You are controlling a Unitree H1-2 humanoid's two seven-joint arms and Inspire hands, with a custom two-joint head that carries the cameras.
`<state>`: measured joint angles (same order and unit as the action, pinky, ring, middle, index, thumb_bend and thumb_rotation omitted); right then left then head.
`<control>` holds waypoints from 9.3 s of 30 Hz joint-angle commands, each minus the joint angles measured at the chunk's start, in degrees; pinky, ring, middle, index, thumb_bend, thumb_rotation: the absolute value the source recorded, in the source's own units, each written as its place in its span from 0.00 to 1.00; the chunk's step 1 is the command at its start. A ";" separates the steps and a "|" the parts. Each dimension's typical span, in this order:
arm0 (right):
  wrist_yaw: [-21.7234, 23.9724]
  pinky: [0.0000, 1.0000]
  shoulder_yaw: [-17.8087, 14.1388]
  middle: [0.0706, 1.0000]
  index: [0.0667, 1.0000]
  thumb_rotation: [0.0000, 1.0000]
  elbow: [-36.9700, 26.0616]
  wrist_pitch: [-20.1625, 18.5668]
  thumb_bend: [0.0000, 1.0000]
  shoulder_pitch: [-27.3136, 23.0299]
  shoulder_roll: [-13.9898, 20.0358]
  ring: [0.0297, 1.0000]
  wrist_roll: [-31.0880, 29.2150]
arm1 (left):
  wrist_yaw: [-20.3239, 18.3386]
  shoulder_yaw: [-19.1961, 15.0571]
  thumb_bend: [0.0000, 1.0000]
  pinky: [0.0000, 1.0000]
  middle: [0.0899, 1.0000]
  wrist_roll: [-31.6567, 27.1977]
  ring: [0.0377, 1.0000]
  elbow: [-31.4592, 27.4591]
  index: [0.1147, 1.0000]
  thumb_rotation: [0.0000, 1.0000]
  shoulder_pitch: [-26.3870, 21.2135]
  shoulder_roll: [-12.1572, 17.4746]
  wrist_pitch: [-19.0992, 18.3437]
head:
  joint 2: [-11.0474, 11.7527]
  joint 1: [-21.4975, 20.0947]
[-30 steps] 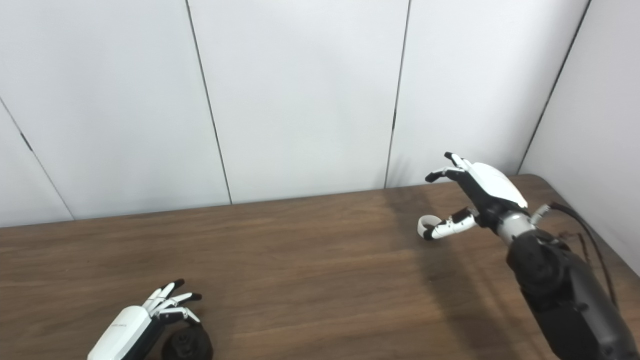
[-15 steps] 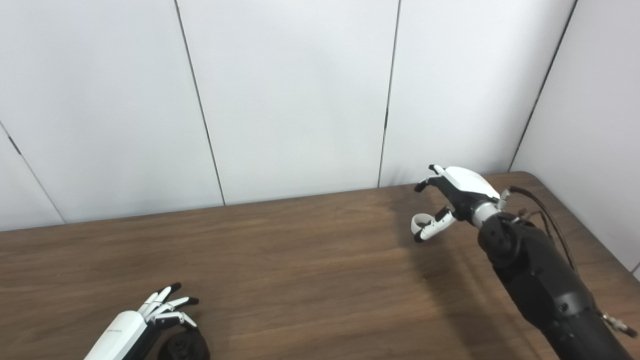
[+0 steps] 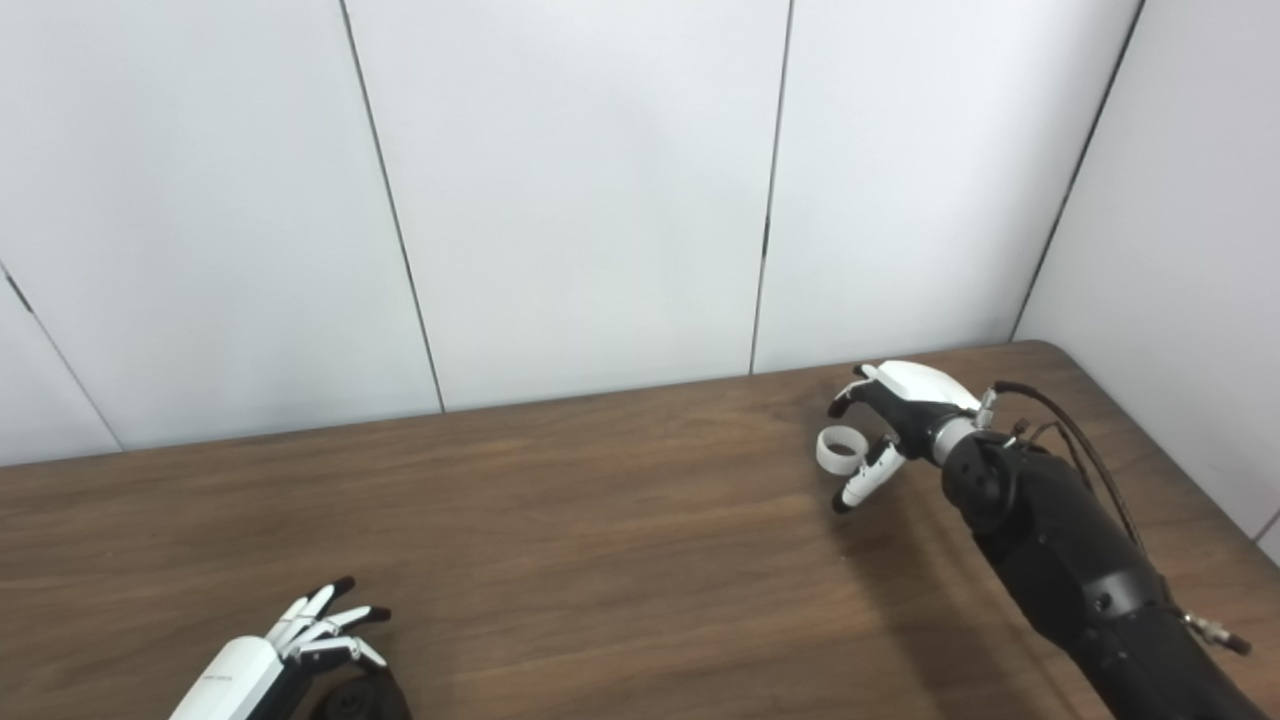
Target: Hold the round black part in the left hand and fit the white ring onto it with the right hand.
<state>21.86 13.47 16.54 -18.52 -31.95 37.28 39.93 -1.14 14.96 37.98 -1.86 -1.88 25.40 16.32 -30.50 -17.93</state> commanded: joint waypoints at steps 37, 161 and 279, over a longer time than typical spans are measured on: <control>-5.35 1.00 0.54 1.00 0.47 0.13 3.54 3.07 0.54 -3.09 1.62 1.00 0.28 | -3.21 -1.31 0.52 1.00 0.84 0.61 1.00 -3.67 0.41 0.04 2.93 1.68 0.07 | -1.48 -0.04; 5.14 1.00 10.62 0.91 0.44 0.13 -21.90 14.03 0.52 -1.55 -21.64 1.00 -4.46 | 0.32 16.16 0.52 1.00 0.86 5.86 1.00 13.69 0.41 0.05 -14.02 -10.40 -10.73 | -6.36 19.07; 12.45 1.00 12.23 1.00 0.80 0.37 -23.96 11.55 1.00 -0.36 -20.00 1.00 -2.59 | -1.45 15.73 0.52 1.00 0.86 5.29 1.00 9.87 0.41 0.05 -13.15 -10.84 -13.48 | -7.69 18.91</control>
<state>33.33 25.43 -5.93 -6.67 -30.79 17.06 37.56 1.19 29.20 42.36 7.58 -16.54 14.04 2.89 -38.14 0.97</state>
